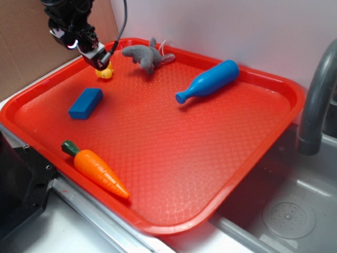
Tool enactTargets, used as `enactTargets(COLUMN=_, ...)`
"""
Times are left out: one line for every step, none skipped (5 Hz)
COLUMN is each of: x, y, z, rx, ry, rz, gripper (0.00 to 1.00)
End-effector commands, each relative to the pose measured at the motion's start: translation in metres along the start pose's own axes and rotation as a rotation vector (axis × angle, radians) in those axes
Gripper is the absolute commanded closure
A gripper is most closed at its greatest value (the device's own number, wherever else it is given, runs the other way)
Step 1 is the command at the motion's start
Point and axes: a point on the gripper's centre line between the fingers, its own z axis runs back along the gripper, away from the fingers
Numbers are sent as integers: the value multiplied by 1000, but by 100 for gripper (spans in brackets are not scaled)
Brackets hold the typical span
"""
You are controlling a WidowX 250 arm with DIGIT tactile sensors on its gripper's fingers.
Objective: Grab the yellow duck.
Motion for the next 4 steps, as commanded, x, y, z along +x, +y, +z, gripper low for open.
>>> enactTargets(x=15, y=5, z=-22, rx=-32, ry=-64, rz=-51, gripper=0)
enactTargets(x=18, y=3, z=-36, rx=-53, ry=-57, rz=-72, gripper=0)
enactTargets(x=19, y=2, z=-45, rx=-61, ry=-42, rz=-75, gripper=0)
enactTargets(x=15, y=-1, z=-51, rx=-50, ry=-36, rz=-35, gripper=100)
